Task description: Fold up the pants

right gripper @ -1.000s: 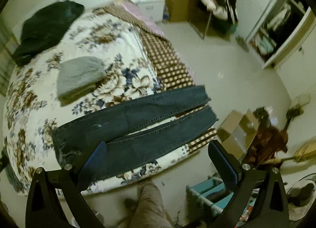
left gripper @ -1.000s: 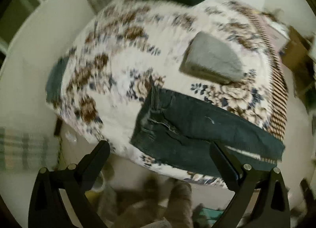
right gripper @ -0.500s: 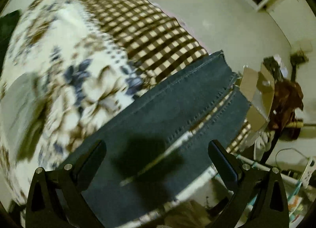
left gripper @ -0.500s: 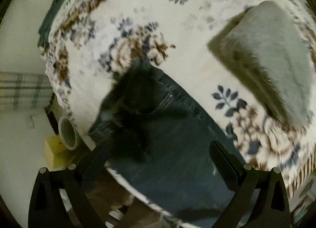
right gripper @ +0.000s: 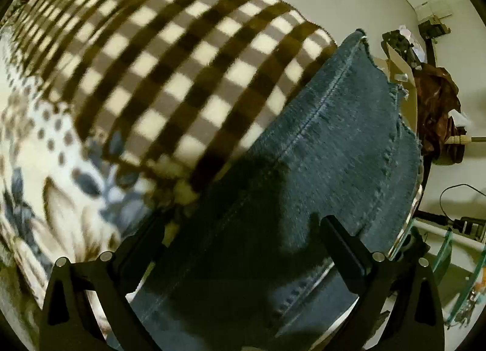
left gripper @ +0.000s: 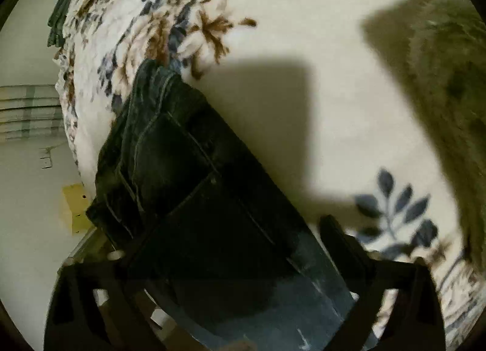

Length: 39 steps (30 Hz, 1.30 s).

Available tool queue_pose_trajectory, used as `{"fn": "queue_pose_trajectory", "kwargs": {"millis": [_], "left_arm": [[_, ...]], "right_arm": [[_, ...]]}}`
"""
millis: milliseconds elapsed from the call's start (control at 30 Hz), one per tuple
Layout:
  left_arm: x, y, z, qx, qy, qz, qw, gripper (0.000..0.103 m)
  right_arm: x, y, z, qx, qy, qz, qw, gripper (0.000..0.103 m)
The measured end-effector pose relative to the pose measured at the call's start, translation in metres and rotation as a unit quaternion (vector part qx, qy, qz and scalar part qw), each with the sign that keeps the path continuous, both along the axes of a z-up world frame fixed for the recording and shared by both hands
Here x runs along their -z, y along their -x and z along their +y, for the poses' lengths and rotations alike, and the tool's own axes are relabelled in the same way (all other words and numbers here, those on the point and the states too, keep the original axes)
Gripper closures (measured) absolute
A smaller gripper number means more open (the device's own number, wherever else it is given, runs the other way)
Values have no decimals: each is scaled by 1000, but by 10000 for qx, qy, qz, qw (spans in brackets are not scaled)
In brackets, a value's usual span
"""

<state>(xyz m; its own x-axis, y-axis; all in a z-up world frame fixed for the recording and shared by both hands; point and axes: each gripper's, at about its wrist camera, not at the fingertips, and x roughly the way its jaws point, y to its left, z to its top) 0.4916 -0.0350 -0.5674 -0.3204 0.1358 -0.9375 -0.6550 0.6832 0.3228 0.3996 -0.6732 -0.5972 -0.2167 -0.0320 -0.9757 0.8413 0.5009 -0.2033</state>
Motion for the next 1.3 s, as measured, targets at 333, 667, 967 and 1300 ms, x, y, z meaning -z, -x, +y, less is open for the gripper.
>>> {"fn": "queue_pose_trajectory", "kwargs": {"millis": [333,667,967,1300], "left_arm": [[-17,9,7,28,425,-952,9945,91],[-90,66,20,177,887,-1900,9776,94],[-125,159,38,548,1329,-2353,9612,96],[-57,272,63,532,1615,-2126,9622,97]], "right_arm": [[8,4,3,-116,-230,-46,9997,63],[-51,52,6,-97,-345,-929,9950,97],[-124,146,2,-158,-316,-1684,9851,98],[-97,266,1,-238,-103,-1492,9885,98]]}}
